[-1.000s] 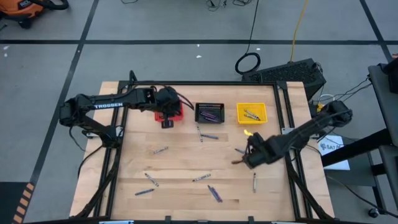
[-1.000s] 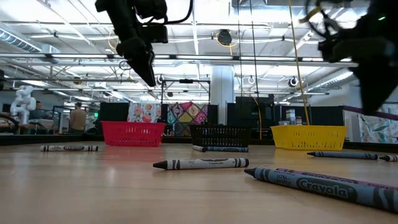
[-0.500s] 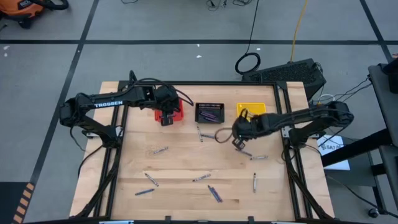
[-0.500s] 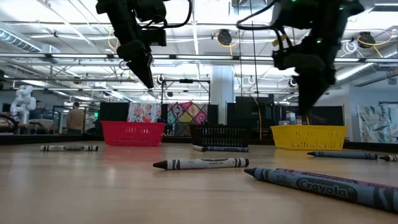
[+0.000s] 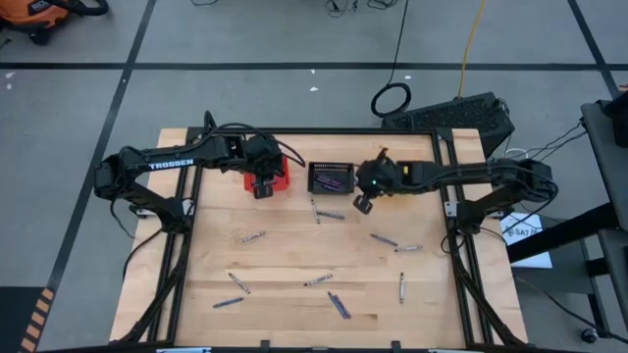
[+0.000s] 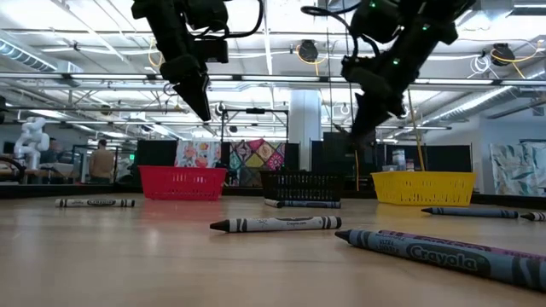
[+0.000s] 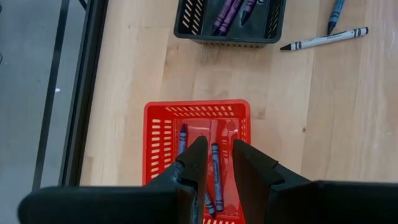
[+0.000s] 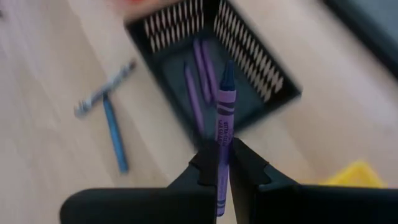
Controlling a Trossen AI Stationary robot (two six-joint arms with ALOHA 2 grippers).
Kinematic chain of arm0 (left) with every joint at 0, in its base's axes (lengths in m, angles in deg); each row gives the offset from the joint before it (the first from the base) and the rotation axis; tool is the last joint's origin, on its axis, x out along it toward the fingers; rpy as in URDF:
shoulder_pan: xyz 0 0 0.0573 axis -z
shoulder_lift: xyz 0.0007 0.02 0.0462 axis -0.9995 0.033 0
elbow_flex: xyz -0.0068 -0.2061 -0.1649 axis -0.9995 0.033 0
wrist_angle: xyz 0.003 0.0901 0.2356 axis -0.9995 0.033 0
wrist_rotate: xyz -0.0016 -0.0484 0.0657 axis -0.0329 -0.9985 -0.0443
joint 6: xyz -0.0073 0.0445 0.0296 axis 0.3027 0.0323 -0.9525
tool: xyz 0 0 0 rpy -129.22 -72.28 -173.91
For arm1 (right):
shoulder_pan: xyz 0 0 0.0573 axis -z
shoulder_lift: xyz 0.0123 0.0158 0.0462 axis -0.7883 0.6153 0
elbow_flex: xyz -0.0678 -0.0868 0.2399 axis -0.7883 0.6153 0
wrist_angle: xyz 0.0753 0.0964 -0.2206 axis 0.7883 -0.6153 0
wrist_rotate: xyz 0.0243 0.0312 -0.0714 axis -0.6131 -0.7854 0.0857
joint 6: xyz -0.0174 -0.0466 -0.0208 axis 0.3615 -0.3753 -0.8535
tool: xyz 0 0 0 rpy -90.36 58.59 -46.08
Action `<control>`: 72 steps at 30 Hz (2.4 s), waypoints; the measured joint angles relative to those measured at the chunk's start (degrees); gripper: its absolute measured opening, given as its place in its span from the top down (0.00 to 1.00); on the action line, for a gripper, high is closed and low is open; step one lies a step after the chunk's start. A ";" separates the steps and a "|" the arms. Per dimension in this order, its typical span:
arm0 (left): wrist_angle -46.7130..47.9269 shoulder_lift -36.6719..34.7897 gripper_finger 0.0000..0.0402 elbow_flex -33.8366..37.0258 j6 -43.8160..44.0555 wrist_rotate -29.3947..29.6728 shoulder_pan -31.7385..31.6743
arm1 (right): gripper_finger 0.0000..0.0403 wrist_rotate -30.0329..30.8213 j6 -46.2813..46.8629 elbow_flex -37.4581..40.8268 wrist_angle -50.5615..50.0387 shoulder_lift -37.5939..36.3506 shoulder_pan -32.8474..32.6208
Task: Sort crayons
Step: Put the violet crayon into the black bin
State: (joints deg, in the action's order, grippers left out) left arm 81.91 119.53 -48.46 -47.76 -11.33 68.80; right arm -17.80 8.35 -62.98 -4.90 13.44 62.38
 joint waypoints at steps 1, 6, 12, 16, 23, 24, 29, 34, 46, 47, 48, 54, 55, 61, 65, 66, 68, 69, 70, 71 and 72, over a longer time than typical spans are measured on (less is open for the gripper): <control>0.00 0.00 0.82 0.00 0.00 0.00 0.02 | 1.00 0.04 -0.74 0.00 1.88 0.00 0.50; 0.00 0.00 0.82 0.00 -0.01 0.00 0.04 | 1.00 0.04 -4.92 -0.04 10.27 0.84 2.91; 0.01 0.00 0.82 0.00 -0.04 0.00 -0.08 | 1.00 -2.20 -8.99 -0.04 18.67 3.92 5.51; 0.01 0.00 0.82 0.00 -0.04 0.01 -0.22 | 1.00 -5.62 -11.78 -0.04 21.09 7.13 6.84; 0.63 0.00 0.82 0.00 -0.34 0.02 -0.22 | 1.00 -6.72 -15.50 -0.04 20.93 9.29 7.70; 0.62 0.00 0.82 0.00 -0.35 0.02 -0.22 | 1.00 -7.75 -16.52 -0.04 20.95 9.27 7.75; 0.66 0.00 0.82 0.00 -0.33 0.02 -0.22 | 1.00 -11.70 -20.23 -0.04 20.36 9.27 8.31; 0.87 0.00 0.82 0.00 -0.07 0.02 -0.22 | 1.00 -13.55 -22.22 -0.04 20.35 9.27 8.91; 0.87 0.00 0.82 0.00 -0.03 0.02 -0.22 | 1.00 -14.97 -23.31 -0.02 21.05 14.12 8.87; 0.87 0.00 0.82 0.00 -0.02 0.02 -0.22 | 1.00 -14.95 -23.28 -0.02 21.84 14.77 8.87; 0.87 0.00 0.82 0.00 -0.02 0.02 -0.22 | 1.00 -14.96 -23.23 -0.02 23.09 15.19 8.87; 0.87 0.00 0.82 0.00 -0.02 0.02 -0.22 | 1.00 -15.06 -23.15 -0.89 23.78 17.83 8.87; 0.87 0.00 0.82 0.00 -0.01 0.02 -0.22 | 1.00 -15.04 -23.13 -0.99 23.58 17.86 8.87; 0.87 0.00 0.82 0.00 0.00 0.02 -0.24 | 0.98 -15.06 -23.13 -1.11 23.43 17.62 8.87; 0.87 0.00 0.82 0.00 0.00 0.02 -0.23 | 0.94 -14.89 -23.13 -1.11 23.51 17.59 8.87; 0.86 0.00 0.82 0.00 0.00 0.02 -0.22 | 0.93 -14.87 -23.18 -1.11 23.51 17.59 8.84; 0.87 0.00 0.82 0.00 0.00 0.02 -0.24 | 0.90 -14.87 -23.18 -1.11 23.55 17.57 8.84; 0.85 0.00 0.82 0.00 0.00 0.02 -0.24 | 0.89 -14.75 -23.20 -1.11 23.55 17.57 8.84; 0.87 0.00 0.82 0.00 0.00 0.02 -0.22 | 0.87 -14.54 -23.20 -1.11 23.53 17.57 8.84; 0.86 -0.01 0.82 0.00 0.00 0.02 -0.22 | 0.86 -14.04 -23.20 -1.11 23.55 17.57 8.82; 0.87 0.00 0.82 0.00 0.00 0.02 -0.24 | 0.84 -13.25 -23.24 -1.11 23.55 17.57 8.82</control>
State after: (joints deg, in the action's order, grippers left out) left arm 82.79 119.53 -48.46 -47.76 -11.30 68.56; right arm -31.06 -14.89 -64.10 18.65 31.01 71.20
